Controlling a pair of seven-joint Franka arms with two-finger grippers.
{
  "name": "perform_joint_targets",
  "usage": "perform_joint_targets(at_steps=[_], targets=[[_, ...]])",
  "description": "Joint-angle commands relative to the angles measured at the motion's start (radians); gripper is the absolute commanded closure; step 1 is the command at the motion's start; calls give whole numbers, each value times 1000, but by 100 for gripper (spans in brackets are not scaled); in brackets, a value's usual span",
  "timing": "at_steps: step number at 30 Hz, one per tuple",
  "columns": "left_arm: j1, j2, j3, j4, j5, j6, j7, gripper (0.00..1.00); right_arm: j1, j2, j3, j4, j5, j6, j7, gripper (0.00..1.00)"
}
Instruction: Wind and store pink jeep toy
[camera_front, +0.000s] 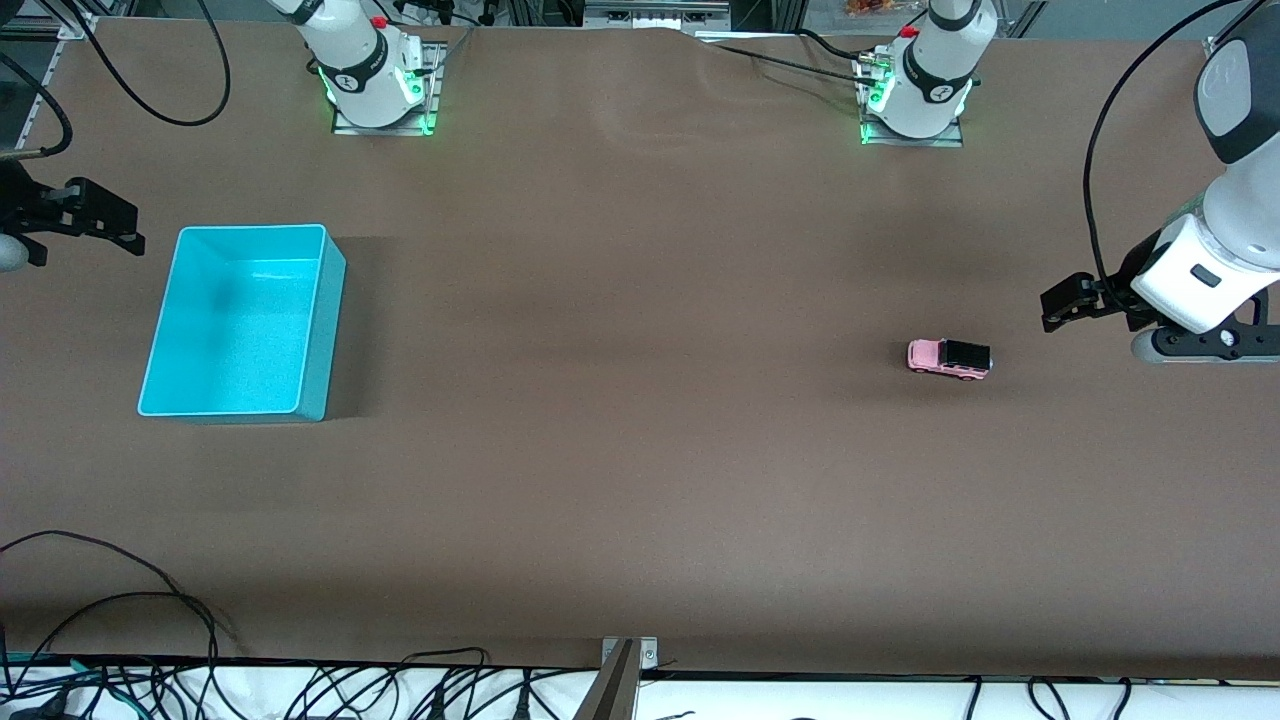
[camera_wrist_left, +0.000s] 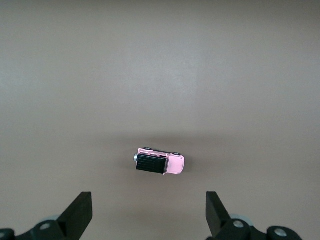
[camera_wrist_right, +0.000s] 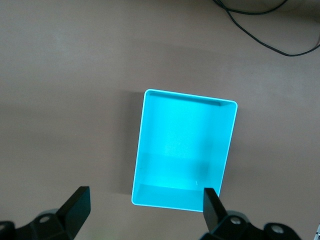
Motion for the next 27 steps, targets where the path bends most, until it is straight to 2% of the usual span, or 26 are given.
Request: perform_joint_targets(at_steps=[1,17,21,27], targets=[[7,4,-1,9,-24,4,8,0,3,-2,-2,7,-14,-9,-9,0],[10,12,0,6,-21,2,-55,0,4,-2,-2,7,-14,-9,-5,0],[10,27,2,4,-18,1,-150,0,4,-2,0,7,-14,-9,-5,0],[8,53,2,1,-12,2,-398,0,6,-2,0,7,-14,-9,-5,0]])
